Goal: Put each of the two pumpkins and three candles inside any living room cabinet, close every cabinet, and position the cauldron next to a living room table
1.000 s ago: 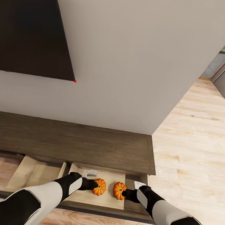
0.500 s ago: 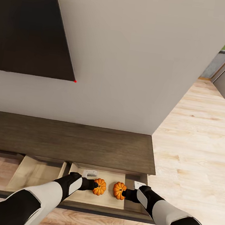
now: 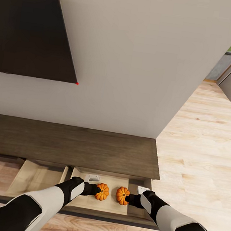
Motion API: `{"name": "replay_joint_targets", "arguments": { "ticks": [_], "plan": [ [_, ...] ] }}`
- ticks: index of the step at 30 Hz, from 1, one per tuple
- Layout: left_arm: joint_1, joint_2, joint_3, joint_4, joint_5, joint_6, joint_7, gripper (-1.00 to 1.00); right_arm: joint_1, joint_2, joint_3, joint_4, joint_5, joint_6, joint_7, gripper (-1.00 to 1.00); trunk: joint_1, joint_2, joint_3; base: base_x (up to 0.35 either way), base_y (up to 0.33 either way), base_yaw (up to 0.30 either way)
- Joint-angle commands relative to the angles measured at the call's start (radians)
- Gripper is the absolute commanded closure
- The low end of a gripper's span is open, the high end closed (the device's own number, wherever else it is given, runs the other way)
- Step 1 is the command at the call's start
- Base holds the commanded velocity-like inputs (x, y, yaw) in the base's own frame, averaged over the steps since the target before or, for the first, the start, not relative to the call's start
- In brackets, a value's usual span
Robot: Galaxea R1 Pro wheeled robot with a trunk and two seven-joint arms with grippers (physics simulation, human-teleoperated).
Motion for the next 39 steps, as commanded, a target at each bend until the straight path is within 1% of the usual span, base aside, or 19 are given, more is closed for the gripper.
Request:
{"name": "replay_joint_targets", "arguments": {
  "ticks": [1,39],
  "plan": [
    [-0.001,0.0,-0.009,0.0,0.008,0.003,-0.001,-1.0,-0.001,0.0,0.008,-0.001,-0.006,0.004,0.002,-1.0,0.001,-0.002,-0.001,0.0,0.0,0.0],
    [-0.001,0.0,-0.008,0.0,0.008,0.0,-0.001,-1.0,-0.001,0.0,0.008,-0.001,-0.006,0.003,0.002,-1.0,0.001,-0.002,-0.001,0.0,0.0,0.0]
  ]
}}
